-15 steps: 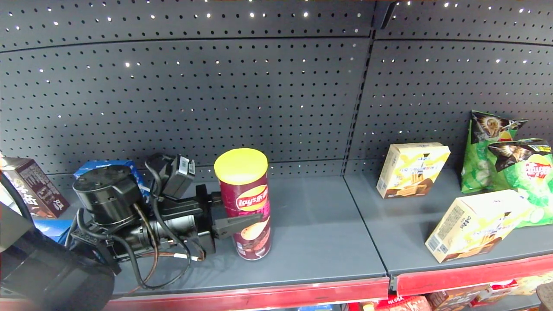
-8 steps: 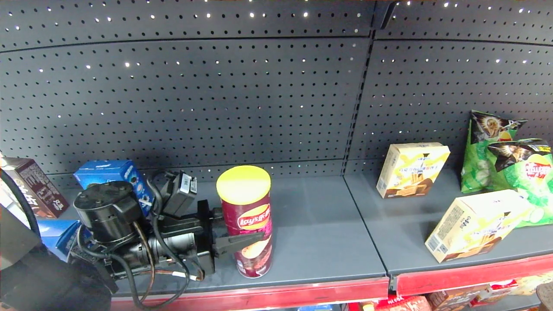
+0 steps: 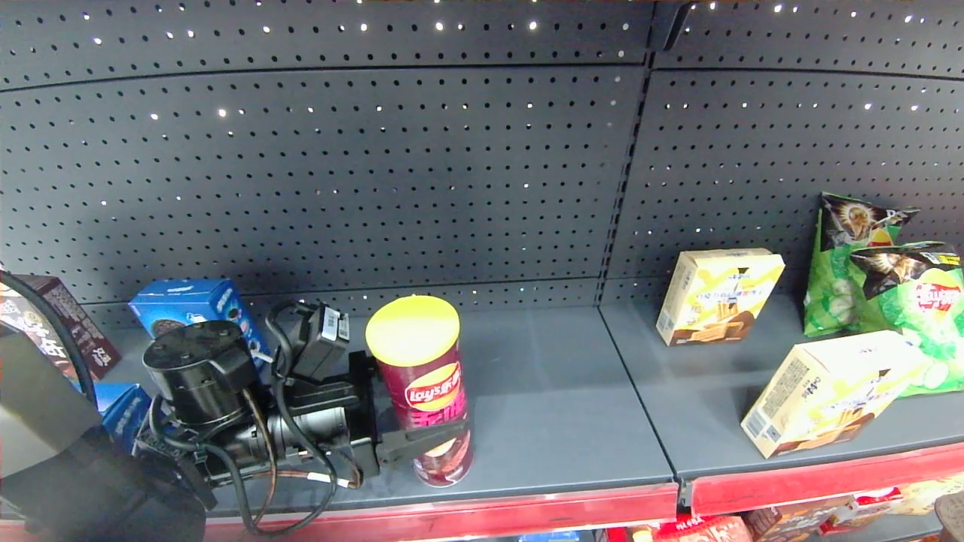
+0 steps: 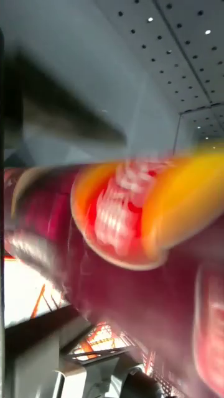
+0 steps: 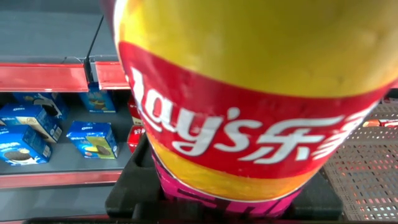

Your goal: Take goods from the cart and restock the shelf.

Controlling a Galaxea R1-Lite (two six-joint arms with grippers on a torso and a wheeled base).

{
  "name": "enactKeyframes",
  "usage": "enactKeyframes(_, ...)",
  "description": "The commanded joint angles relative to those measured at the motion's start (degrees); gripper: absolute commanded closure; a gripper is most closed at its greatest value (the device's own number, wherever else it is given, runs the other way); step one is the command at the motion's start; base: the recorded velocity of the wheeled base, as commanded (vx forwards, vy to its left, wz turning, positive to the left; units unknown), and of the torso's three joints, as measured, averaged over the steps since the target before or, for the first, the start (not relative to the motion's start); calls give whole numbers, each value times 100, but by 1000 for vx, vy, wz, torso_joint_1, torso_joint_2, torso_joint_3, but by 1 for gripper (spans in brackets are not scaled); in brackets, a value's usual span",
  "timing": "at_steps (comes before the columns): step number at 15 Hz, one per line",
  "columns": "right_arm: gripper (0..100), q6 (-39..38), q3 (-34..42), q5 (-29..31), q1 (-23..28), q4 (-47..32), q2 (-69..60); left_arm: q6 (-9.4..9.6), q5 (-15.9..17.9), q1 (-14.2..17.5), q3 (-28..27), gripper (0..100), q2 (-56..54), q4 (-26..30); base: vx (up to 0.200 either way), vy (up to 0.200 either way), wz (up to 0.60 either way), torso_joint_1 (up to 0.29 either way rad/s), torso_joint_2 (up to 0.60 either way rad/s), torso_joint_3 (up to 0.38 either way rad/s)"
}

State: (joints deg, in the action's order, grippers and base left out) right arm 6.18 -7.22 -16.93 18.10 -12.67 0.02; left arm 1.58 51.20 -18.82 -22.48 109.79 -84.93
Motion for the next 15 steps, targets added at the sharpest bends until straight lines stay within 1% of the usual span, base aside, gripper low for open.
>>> enactKeyframes(1, 100, 6, 1, -12, 0, 1, -2, 0, -5, 1, 33, 0, 87, -6, 0, 0, 0, 0, 0, 0)
enactKeyframes(4, 100, -3, 1, -12, 0, -8, -2, 0, -5, 1, 95, 0, 60, -23, 0, 0, 0, 0, 0, 0)
enactKeyframes(6, 100, -3, 1, -12, 0, 1, -2, 9, 4, 19, 323, 0, 7, -67, 0, 0, 0, 0, 0, 0)
enactKeyframes(7, 100, -3, 1, -12, 0, 1, -2, 9, 4, 63, 420, 0, -63, -199, 0, 0, 0, 0, 0, 0)
enactKeyframes(9, 100, -3, 1, -12, 0, 1, -2, 9, 4, 247, 578, 0, -221, -331, 0, 0, 0, 0, 0, 0)
enactKeyframes(11, 100, -3, 1, -12, 0, 1, -2, 26, 4, 511, 868, 0, -414, -357, 0, 0, 0, 0, 0, 0)
enactKeyframes(13, 100, -3, 1, -12, 0, 1, -2, 26, 13, 678, 1202, 0, -564, -507, 0, 0, 0, 0, 0, 0)
enactKeyframes(15, 100, -3, 1, -12, 0, 1, -2, 26, 13, 810, 1387, 0, -740, -507, 0, 0, 0, 0, 0, 0)
